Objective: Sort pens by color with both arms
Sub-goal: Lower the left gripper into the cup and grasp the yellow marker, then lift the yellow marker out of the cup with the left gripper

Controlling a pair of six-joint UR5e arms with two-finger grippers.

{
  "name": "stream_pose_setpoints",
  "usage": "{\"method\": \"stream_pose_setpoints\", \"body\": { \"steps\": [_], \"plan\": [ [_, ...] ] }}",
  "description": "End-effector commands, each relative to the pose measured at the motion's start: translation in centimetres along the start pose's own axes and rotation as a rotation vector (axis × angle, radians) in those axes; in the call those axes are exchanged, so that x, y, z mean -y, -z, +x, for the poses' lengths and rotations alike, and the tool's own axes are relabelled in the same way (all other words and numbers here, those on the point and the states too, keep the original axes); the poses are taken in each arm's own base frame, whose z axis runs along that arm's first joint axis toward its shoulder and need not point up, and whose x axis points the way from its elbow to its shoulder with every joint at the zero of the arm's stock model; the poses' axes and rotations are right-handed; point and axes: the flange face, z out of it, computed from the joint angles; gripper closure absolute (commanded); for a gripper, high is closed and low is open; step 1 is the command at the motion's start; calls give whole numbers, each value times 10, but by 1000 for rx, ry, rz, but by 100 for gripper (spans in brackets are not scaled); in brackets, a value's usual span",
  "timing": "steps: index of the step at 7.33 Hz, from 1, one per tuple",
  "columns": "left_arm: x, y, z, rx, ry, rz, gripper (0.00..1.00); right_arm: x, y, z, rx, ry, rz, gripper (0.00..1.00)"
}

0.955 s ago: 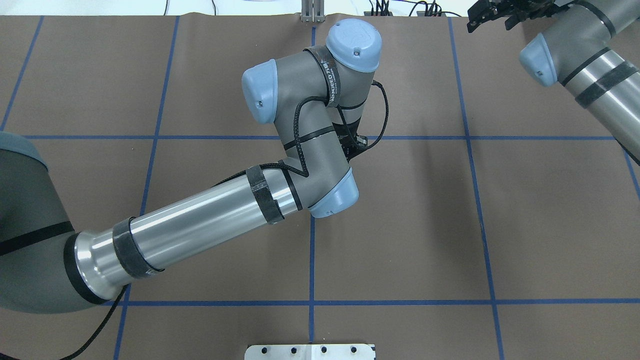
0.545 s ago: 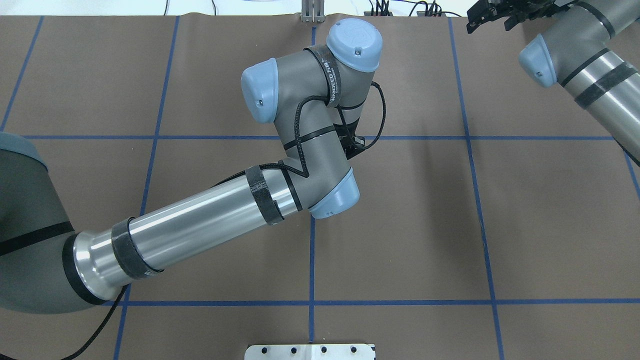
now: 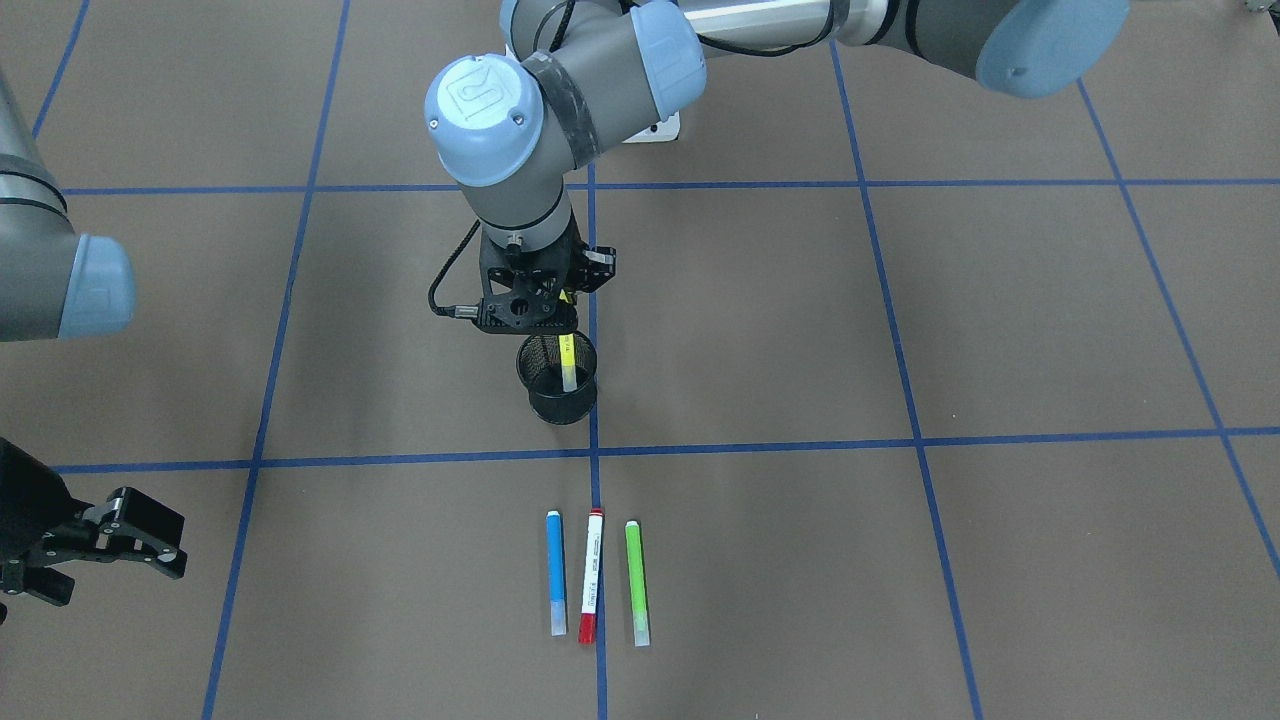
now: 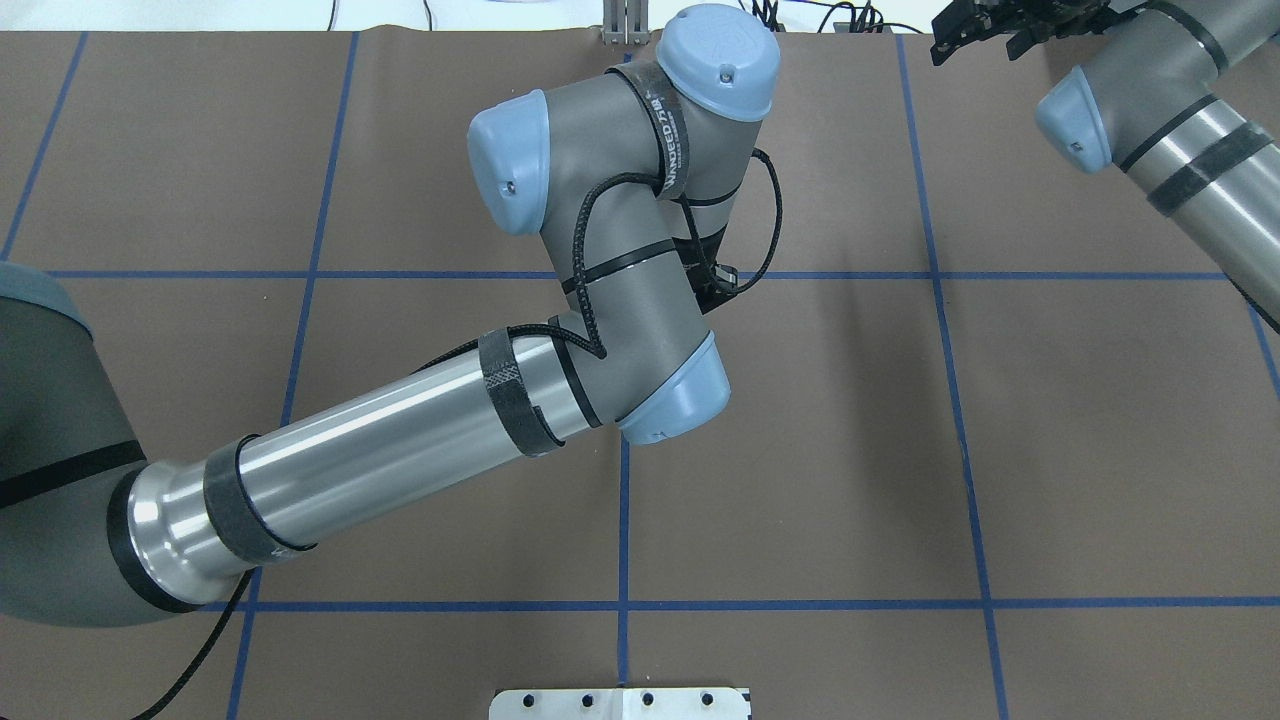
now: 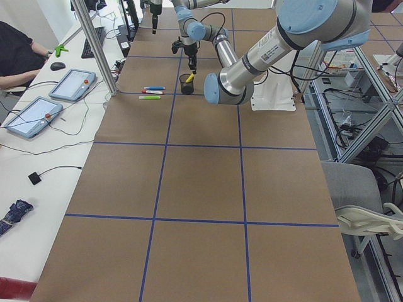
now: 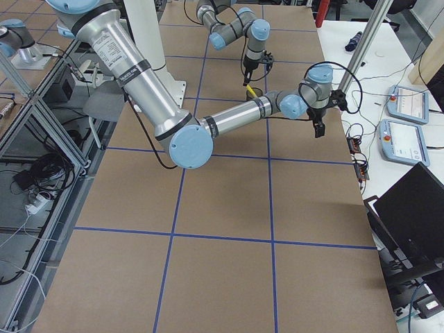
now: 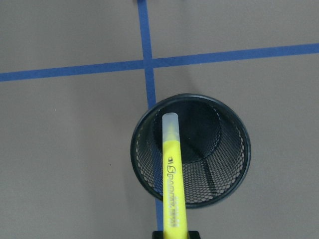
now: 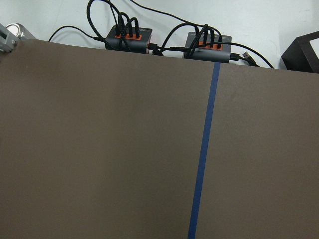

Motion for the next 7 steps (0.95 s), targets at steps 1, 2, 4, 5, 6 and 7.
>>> {"method": "stream_pose_setpoints", "body": {
  "steps": [1,2,4,5,6,7],
  "plan": [
    [-5,16,2,-17,-12,15,100,-1,-1,1,-1,0,-1,2],
    [0,21,-2,-18,-10,26,100,0,0,0,-1,0,-1,2],
    [-10,48,-14,-14,0,31,100,0,0,0,-1,-1,-1,2],
    [-23,64,-16,-15,-1,29,100,-1,-1,1,-3,-1,-1,2],
    [-30,75,-18,-20,-5,32,100,-1,-1,2,-3,0,0,2],
    [-36,83,-18,-38,-14,41,100,-1,1,0,-1,2,2,2]
  ]
}}
